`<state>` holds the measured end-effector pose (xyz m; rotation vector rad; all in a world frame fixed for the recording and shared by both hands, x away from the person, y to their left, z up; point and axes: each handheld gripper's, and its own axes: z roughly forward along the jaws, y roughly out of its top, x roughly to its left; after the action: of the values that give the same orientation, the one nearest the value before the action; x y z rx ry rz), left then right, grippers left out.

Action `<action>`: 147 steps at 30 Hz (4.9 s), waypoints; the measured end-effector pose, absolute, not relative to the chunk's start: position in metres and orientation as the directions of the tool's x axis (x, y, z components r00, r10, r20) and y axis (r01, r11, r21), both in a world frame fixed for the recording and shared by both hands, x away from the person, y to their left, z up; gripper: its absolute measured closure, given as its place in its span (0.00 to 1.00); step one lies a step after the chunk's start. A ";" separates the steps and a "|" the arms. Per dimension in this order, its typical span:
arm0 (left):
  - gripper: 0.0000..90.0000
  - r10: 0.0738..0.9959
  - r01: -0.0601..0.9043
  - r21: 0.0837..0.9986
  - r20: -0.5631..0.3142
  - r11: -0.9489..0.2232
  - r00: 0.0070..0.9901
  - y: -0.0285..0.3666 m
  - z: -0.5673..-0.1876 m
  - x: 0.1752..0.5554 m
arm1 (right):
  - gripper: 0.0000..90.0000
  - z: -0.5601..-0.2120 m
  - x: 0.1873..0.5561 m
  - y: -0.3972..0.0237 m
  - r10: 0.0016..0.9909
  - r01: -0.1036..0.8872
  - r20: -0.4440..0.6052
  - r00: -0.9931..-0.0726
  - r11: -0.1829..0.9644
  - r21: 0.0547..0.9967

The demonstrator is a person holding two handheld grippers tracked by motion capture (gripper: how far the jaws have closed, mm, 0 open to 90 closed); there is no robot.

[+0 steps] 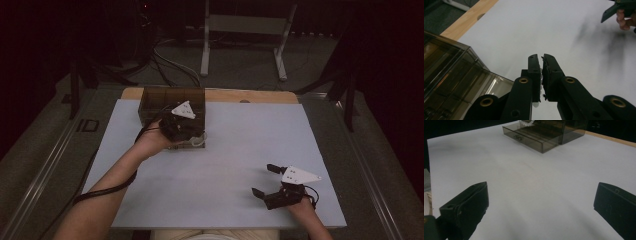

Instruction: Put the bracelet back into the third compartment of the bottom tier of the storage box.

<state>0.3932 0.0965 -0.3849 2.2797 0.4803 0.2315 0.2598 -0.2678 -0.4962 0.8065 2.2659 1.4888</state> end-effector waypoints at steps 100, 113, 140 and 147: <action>0.56 0.653 0.470 0.689 0.006 -0.551 0.757 0.110 -0.462 0.443 | 0.00 -0.497 0.259 -0.268 0.601 0.285 0.044 -0.798 0.312 0.906; 0.35 0.666 0.490 0.691 -0.017 -0.532 0.746 0.114 -0.443 0.431 | 0.00 -0.496 0.259 -0.267 0.600 0.282 0.042 -0.799 0.312 0.907; 0.03 0.695 0.518 0.696 -0.037 -0.498 0.718 0.144 -0.435 0.404 | 0.00 -0.496 0.259 -0.267 0.599 0.283 0.044 -0.800 0.311 0.907; 0.03 0.711 0.522 0.703 -0.033 -0.483 0.702 0.154 -0.435 0.395 | 0.00 -0.497 0.259 -0.267 0.600 0.283 0.043 -0.799 0.313 0.906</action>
<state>0.3947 0.1538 -0.4346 2.1962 0.9357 0.3429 0.2590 -0.2666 -0.4965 0.7958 2.2818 1.4804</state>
